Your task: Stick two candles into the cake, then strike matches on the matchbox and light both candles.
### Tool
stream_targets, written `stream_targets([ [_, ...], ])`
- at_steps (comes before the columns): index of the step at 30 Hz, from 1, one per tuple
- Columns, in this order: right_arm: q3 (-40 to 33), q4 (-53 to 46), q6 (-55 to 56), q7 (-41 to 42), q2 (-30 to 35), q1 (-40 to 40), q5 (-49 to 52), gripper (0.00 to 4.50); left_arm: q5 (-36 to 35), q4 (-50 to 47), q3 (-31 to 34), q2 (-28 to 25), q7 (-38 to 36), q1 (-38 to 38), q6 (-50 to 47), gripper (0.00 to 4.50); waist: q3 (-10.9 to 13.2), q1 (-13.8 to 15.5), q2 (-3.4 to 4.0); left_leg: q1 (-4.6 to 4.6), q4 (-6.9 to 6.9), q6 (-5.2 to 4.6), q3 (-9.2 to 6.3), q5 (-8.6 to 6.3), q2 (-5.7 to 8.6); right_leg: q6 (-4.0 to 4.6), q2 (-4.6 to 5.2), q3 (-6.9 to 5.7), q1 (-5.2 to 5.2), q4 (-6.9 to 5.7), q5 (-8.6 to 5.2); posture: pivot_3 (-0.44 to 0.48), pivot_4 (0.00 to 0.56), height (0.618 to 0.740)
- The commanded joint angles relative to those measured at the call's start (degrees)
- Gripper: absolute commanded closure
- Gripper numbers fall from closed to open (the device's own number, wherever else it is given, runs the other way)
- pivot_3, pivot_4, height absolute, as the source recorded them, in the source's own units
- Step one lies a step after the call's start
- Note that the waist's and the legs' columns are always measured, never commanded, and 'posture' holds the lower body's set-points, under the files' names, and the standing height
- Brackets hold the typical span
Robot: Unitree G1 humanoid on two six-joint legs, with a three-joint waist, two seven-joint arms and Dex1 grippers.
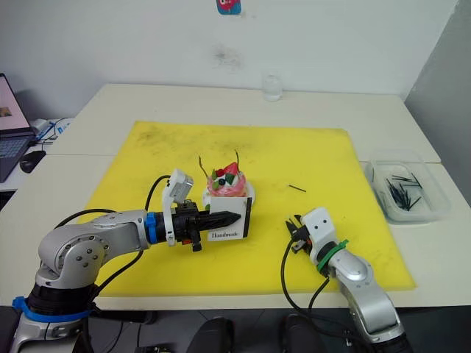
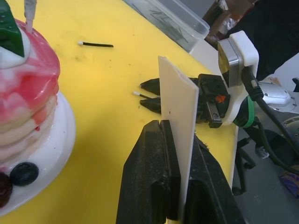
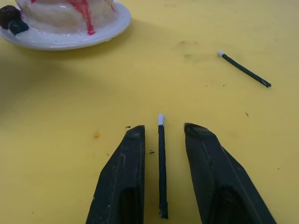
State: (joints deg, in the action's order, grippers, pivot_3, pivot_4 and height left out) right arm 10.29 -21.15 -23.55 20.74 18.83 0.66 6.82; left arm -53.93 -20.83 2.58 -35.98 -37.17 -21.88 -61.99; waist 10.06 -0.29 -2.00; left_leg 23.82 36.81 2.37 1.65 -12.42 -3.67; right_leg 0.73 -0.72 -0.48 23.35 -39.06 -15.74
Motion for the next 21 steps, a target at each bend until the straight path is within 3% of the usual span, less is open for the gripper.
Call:
stream_targets([
  [1, -0.43, 0.66, 1.64, 0.12, -0.06, -0.71, -0.66, 3.27, 0.01, -1.90, 0.16, -0.40, -0.94, -0.14, 0.73, 4.50, 0.00, 0.00, 0.00, 0.00, 0.00, 0.00, 0.00, 0.00, 0.00, 0.00, 0.00, 0.00, 0.00, 0.00, 0.00, 0.000, 0.150, 0.740],
  [8, -0.58, 1.24, 1.42, -0.24, -0.34, -1.34, -1.43, 3.27, 0.04, -2.05, 0.09, -0.30, -1.12, -0.17, 0.57, 4.50, 0.00, 0.01, 0.00, -0.01, 0.01, 0.00, -0.01, 0.00, 0.00, 0.00, 0.00, 0.00, -0.02, 0.00, 0.00, 0.000, 0.150, 0.740],
  [13, -0.52, 0.40, -0.97, -0.93, -0.92, -1.35, -1.58, 4.47, 0.11, -2.13, 0.00, -0.30, -1.20, -0.06, 0.45, 4.50, -0.02, 0.02, -0.03, -0.02, 0.01, 0.00, -0.01, 0.00, 0.00, 0.00, 0.01, -0.01, -0.04, 0.00, 0.00, 0.000, 0.150, 0.740],
  [21, -0.40, -2.36, -2.68, -1.01, -1.04, -1.70, -1.23, 4.47, 0.30, -1.95, -0.11, -0.07, -1.18, 0.00, 0.55, 4.50, -0.03, 0.03, -0.03, -0.02, 0.02, 0.00, -0.02, 0.00, 0.00, 0.00, 0.01, -0.01, -0.05, 0.00, 0.00, 0.000, 0.150, 0.740],
])
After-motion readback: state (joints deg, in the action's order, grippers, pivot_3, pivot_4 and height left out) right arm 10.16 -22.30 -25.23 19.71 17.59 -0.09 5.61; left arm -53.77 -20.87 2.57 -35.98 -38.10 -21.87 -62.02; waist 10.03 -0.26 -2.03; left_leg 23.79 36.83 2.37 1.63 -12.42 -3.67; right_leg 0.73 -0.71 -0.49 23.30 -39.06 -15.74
